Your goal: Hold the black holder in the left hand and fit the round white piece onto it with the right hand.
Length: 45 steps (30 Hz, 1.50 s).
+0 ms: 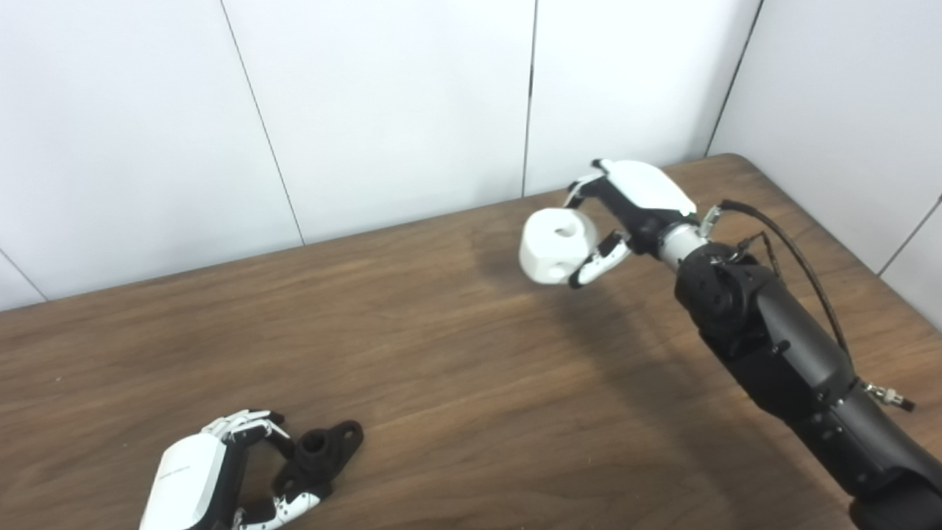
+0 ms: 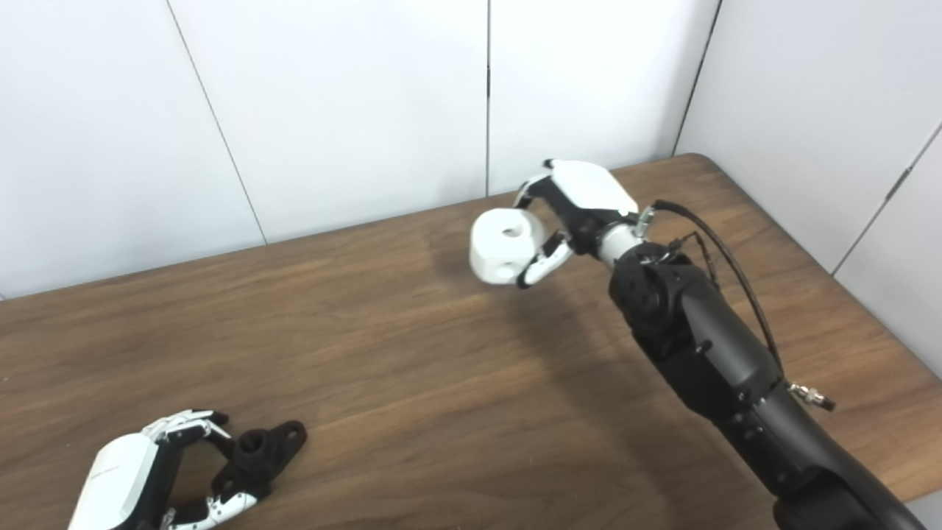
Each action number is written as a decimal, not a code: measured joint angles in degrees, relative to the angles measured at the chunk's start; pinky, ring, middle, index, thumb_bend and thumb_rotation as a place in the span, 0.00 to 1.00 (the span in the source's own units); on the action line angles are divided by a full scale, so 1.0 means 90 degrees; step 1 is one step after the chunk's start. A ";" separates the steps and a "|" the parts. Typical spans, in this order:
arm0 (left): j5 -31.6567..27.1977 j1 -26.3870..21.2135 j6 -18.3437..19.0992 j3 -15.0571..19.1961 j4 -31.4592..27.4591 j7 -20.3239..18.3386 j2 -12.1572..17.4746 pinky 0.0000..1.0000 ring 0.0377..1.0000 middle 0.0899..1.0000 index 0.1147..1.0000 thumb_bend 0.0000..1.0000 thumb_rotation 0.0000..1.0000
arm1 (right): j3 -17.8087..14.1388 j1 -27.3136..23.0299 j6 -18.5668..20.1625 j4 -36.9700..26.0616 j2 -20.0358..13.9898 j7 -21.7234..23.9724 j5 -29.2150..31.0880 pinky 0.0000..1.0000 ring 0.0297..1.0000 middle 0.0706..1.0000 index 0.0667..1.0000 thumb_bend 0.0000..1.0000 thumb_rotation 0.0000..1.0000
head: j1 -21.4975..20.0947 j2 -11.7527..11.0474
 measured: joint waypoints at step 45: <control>0.0932 -0.0092 0.0698 -0.0663 0.0156 0.0493 -0.0756 0.88 0.82 0.74 0.42 0.52 0.05 | 0.1015 0.0026 -0.1244 -0.1230 0.1532 0.1295 -0.0266 1.00 0.96 0.82 0.44 0.52 0.14 | 0.2285 0.0361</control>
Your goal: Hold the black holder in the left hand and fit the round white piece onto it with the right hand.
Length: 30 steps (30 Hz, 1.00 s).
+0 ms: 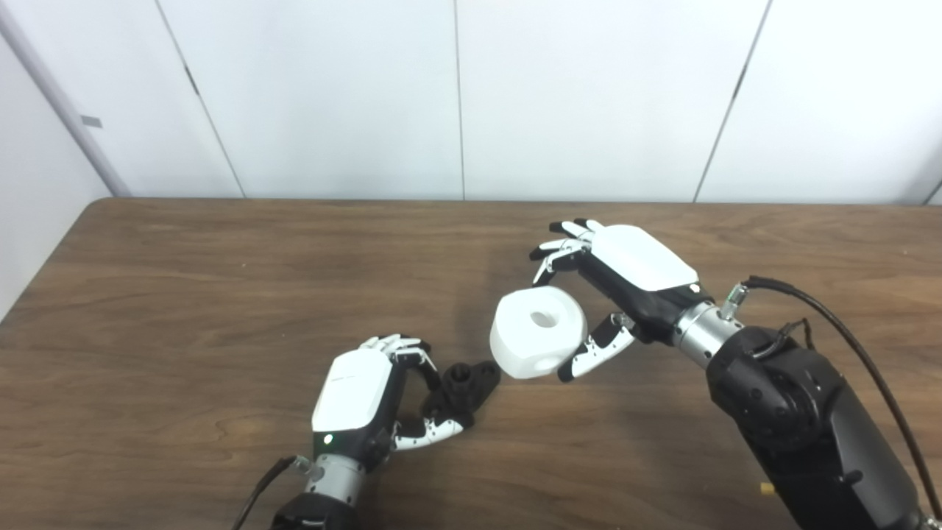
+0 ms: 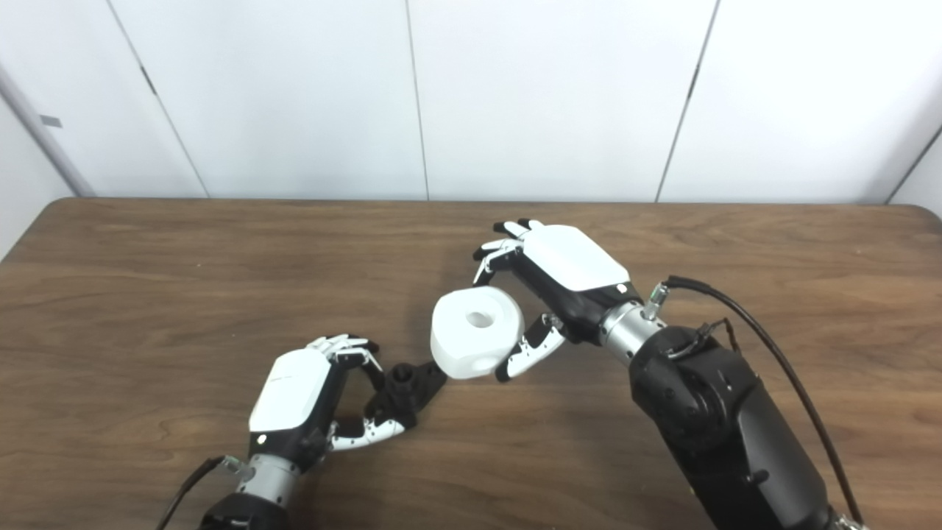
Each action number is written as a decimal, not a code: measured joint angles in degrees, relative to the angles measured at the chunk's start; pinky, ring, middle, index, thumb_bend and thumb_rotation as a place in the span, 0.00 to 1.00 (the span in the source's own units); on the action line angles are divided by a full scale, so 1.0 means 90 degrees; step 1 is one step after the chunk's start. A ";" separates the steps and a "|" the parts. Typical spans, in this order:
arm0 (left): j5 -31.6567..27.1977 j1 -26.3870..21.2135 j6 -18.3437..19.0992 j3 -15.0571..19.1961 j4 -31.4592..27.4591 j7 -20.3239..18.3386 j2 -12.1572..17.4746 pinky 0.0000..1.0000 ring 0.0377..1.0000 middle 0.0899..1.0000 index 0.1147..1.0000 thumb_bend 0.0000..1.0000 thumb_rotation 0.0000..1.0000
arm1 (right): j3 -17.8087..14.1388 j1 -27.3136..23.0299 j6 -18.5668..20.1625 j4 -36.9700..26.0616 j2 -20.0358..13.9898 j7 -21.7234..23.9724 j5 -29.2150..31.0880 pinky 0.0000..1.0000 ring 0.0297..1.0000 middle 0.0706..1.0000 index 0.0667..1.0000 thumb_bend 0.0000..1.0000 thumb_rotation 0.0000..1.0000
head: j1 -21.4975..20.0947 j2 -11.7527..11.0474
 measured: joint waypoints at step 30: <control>0.0136 -0.0192 0.0224 -0.0357 0.0207 0.0207 -0.0128 0.88 0.83 0.75 0.42 0.52 0.05 | 0.0284 -0.0108 -0.0235 0.0222 0.0557 0.0139 -0.0229 1.00 0.97 0.82 0.45 0.52 0.14 | 0.0079 0.0049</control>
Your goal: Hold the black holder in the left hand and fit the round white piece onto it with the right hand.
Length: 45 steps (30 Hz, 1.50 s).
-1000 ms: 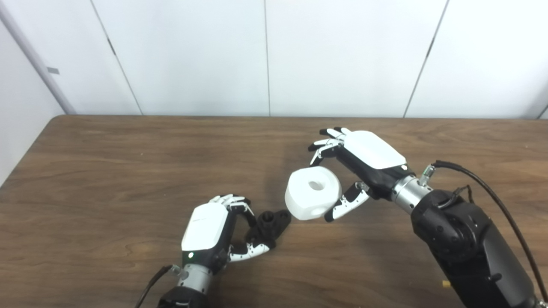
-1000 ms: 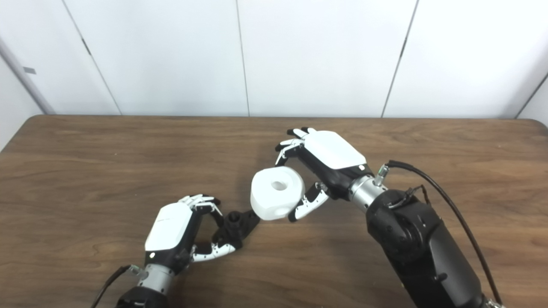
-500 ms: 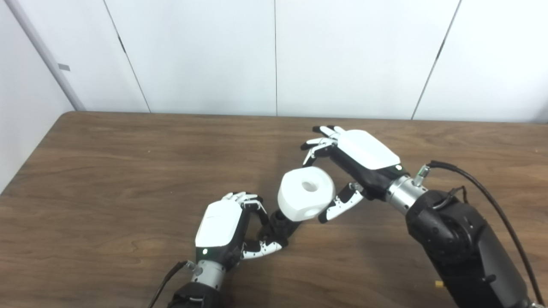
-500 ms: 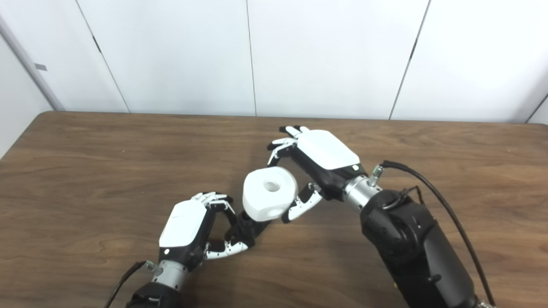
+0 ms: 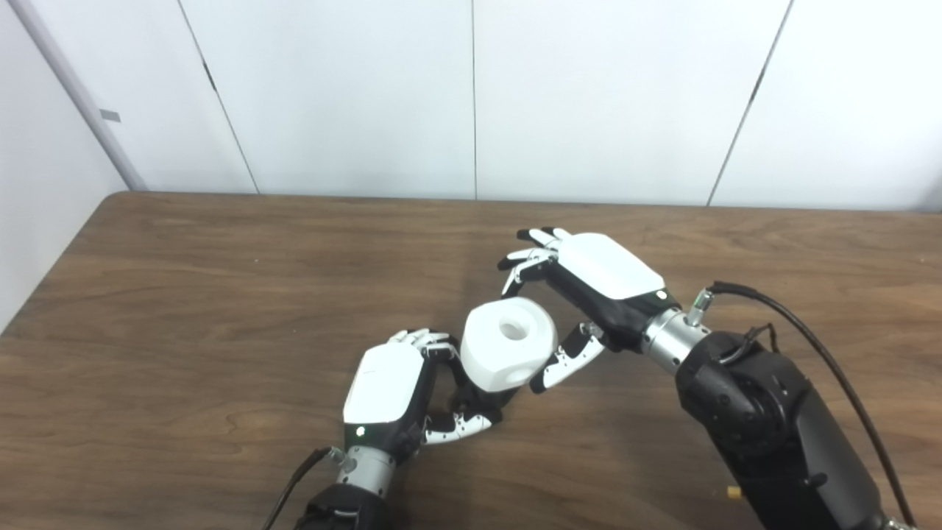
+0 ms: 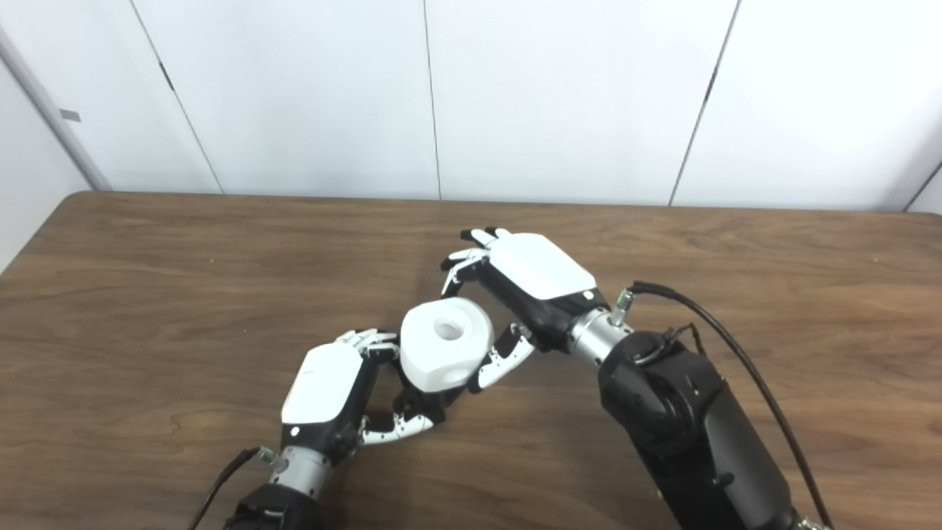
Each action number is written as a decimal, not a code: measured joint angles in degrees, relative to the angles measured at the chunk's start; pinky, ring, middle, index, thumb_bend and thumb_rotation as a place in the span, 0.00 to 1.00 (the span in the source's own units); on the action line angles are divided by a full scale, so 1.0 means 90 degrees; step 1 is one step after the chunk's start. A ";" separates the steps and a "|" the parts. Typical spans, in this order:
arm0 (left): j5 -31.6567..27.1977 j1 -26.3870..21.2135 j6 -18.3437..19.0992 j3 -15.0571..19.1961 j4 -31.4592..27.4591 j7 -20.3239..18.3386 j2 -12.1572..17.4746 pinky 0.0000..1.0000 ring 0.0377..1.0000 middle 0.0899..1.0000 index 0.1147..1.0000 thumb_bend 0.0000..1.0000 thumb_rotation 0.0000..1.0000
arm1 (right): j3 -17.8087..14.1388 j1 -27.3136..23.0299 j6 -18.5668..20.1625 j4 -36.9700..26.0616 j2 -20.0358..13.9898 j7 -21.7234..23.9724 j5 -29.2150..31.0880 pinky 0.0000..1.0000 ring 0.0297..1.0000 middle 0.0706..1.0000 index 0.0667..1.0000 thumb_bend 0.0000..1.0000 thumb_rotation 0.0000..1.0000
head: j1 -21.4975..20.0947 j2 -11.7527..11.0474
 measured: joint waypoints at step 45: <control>-0.0008 -0.0007 0.0022 -0.0059 0.0002 0.0036 0.0034 0.88 0.83 0.75 0.42 0.52 0.05 | -0.0041 0.0079 -0.0150 0.0270 0.0093 -0.0113 -0.0006 1.00 0.98 0.82 0.45 0.52 0.14 | -0.0117 -0.0010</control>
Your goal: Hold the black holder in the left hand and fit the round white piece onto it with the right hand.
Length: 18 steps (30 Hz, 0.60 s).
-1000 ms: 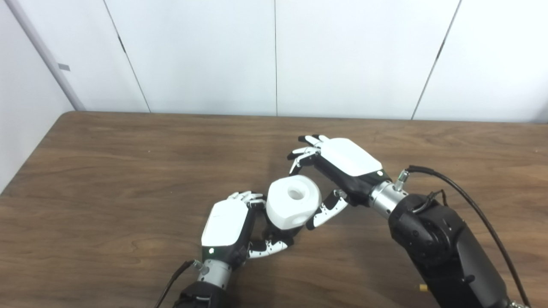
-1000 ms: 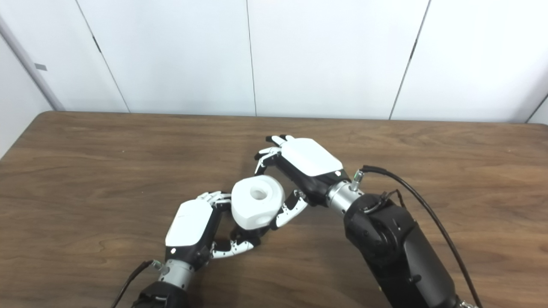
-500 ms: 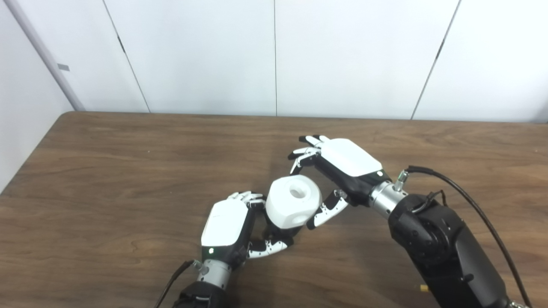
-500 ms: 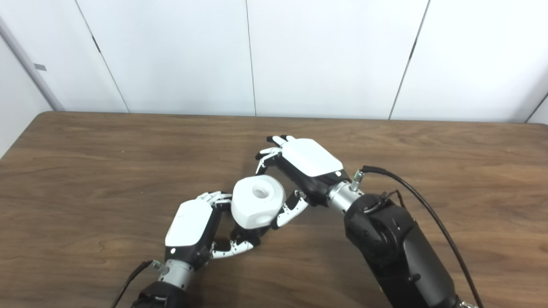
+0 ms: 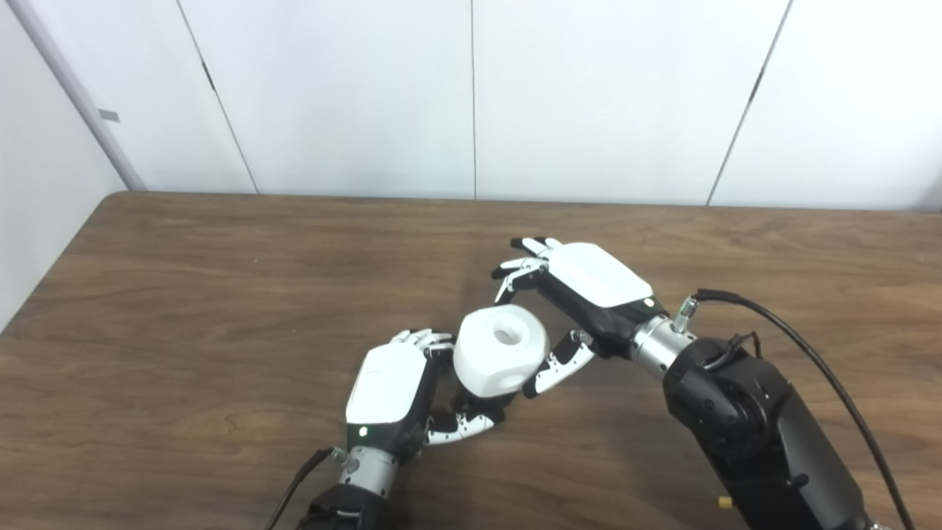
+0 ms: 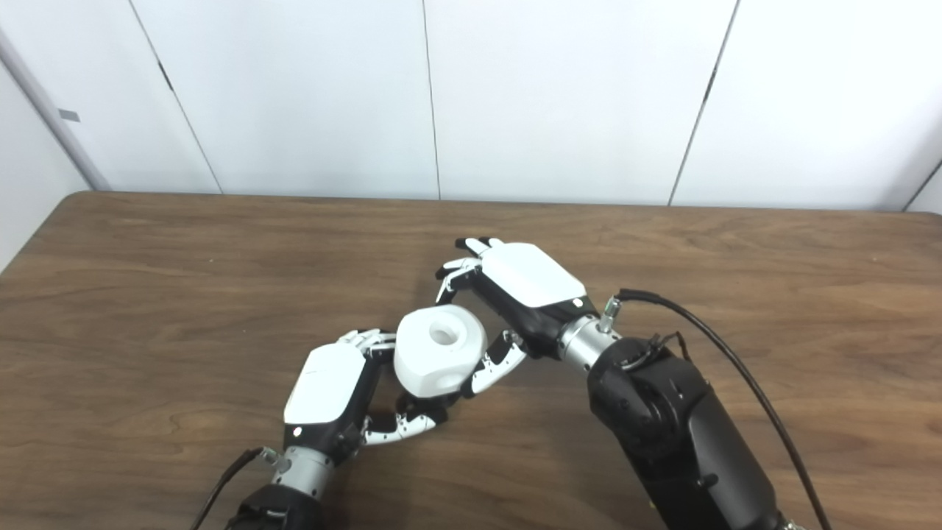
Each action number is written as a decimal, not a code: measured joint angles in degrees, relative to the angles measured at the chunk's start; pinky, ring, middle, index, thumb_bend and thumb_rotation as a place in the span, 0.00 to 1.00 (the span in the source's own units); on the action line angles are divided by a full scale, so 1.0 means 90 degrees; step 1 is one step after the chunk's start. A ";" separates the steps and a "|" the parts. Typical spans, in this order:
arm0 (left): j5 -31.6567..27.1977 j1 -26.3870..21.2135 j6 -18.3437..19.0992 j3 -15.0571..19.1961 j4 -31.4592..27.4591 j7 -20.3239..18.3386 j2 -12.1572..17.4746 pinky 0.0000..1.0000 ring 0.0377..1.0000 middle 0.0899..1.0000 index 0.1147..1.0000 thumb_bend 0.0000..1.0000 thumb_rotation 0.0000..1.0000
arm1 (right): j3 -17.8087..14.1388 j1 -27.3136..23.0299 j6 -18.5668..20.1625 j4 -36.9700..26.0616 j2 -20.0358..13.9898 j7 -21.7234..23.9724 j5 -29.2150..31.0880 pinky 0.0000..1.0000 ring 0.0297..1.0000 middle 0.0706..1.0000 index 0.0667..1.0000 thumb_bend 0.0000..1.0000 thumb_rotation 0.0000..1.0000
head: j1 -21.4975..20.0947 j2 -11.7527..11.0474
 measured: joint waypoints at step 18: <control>0.0001 -0.0037 -0.0030 -0.0011 0.0097 0.0061 0.0005 0.87 0.83 0.74 0.42 0.52 0.05 | -0.0471 -0.0181 0.0211 -0.0037 -0.0009 0.0105 0.0592 1.00 0.98 0.82 0.44 0.52 0.14 | -0.0019 -0.0058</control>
